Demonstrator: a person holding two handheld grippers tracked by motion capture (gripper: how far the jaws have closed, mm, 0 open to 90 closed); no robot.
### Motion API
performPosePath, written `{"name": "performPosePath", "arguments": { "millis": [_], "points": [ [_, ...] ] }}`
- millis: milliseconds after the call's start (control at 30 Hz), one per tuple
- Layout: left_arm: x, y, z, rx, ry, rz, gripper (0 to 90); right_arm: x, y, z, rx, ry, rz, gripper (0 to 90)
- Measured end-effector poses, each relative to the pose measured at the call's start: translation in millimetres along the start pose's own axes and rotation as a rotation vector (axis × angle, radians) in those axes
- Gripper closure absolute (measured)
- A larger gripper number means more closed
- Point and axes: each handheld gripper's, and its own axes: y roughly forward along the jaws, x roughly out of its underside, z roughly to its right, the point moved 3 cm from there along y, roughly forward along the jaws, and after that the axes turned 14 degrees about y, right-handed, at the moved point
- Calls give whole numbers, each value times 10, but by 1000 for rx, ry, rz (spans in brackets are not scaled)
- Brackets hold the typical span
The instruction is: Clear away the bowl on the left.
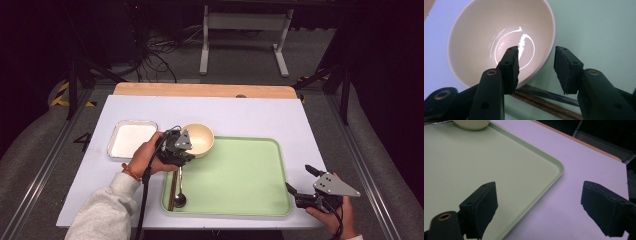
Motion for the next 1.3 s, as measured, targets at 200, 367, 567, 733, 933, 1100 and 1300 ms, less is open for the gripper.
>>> {"name": "performPosePath", "arguments": {
  "millis": [200, 367, 567, 733, 933, 1100, 1300],
  "points": [
    [102, -167, 9, -24, -31, 33, 535, -8, 15, 0, -1, -2, 0, 144],
    [207, -301, 32, -54, -60, 73, 529, -12, 34, 10, -2, 3, -1, 144],
    [383, -423, 22, -81, -114, 109, 519, -9, 47, 17, -1, 6, -6, 144],
    [484, -548, 54, -118, -134, 136, 492, -10, 48, 11, 0, 1, -8, 144],
    [637, -675, 96, -167, -170, 128, 438, -19, 35, 20, 2, 7, 0, 144],
    [828, -780, 103, -202, -235, 124, 381, -31, 60, 8, -6, -2, -2, 144],
    [1115, -845, 80, -236, -326, 112, 318, -44, 88, 9, -11, -5, 0, 144]
  ]
}}
